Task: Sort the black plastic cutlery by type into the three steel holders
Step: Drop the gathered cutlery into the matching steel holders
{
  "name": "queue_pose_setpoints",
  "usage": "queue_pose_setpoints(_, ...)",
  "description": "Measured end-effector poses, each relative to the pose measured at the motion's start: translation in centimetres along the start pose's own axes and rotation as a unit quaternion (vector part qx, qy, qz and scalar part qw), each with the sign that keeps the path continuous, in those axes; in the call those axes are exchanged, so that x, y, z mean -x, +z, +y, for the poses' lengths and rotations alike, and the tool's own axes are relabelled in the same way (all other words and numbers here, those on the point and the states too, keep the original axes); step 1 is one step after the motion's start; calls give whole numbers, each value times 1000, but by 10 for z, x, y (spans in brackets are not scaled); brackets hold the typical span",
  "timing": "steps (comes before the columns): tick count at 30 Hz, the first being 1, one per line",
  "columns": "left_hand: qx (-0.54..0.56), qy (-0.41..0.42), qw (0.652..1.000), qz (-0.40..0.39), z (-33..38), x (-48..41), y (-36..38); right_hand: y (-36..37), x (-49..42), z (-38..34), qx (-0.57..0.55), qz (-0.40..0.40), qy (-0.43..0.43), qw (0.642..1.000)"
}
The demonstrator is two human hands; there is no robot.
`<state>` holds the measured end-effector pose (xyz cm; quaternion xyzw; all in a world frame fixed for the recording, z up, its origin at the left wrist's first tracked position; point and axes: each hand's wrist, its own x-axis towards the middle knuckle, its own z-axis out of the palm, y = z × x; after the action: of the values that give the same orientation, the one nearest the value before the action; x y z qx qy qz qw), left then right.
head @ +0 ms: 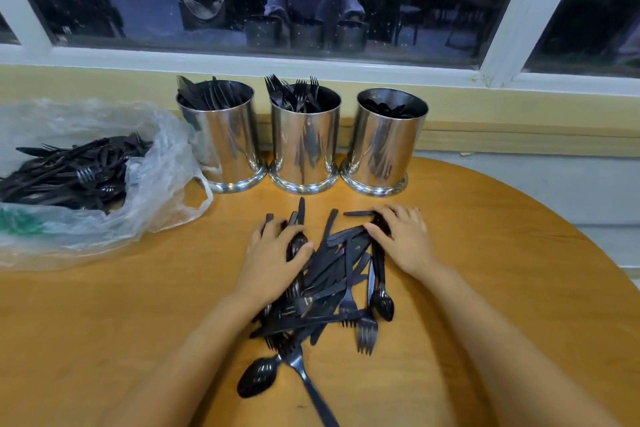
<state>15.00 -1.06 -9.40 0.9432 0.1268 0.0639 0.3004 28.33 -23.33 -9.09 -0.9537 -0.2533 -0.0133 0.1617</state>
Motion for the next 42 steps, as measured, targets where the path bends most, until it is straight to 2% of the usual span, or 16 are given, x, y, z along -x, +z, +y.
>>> queue_pose_setpoints(3,19,20,1000,-15,5,12,2,6,25,-18,3,4,-20,1000)
queue_pose_setpoints(7,41,41,996,-65,12,34,-9,2,53,-37,-27,-38,-42,998)
queue_pose_setpoints(11,43,59,996,-59,7,60,-38,-21,84,-48,-80,-21,-27,996)
queue_pose_setpoints(13,33,76,993,-87,1,81,-47,-29,110,-60,-93,-60,-54,992)
queue_pose_setpoints(16,-21,91,985,-144,-9,116,-43,-28,153,-80,-57,-158,-120,978)
queue_pose_setpoints(18,-57,95,981,-159,-15,134,-33,-20,171,-85,-24,-178,-158,971)
queue_pose_setpoints(21,-70,84,986,-127,-16,143,-20,-11,172,-82,7,-153,-175,973)
queue_pose_setpoints(25,-49,65,994,-66,-4,120,-11,-11,142,-71,13,-98,-146,984)
queue_pose_setpoints(31,-41,55,996,-51,10,95,-16,-19,121,-60,-57,-71,-113,989)
queue_pose_setpoints(36,51,35,997,42,9,79,-41,-38,96,-64,-140,-4,-99,985)
queue_pose_setpoints(39,95,0,994,45,16,49,-44,-41,64,-73,-142,-4,-87,986)
queue_pose_setpoints(42,68,-44,996,18,22,21,-37,-36,36,-80,-151,-4,-73,986)
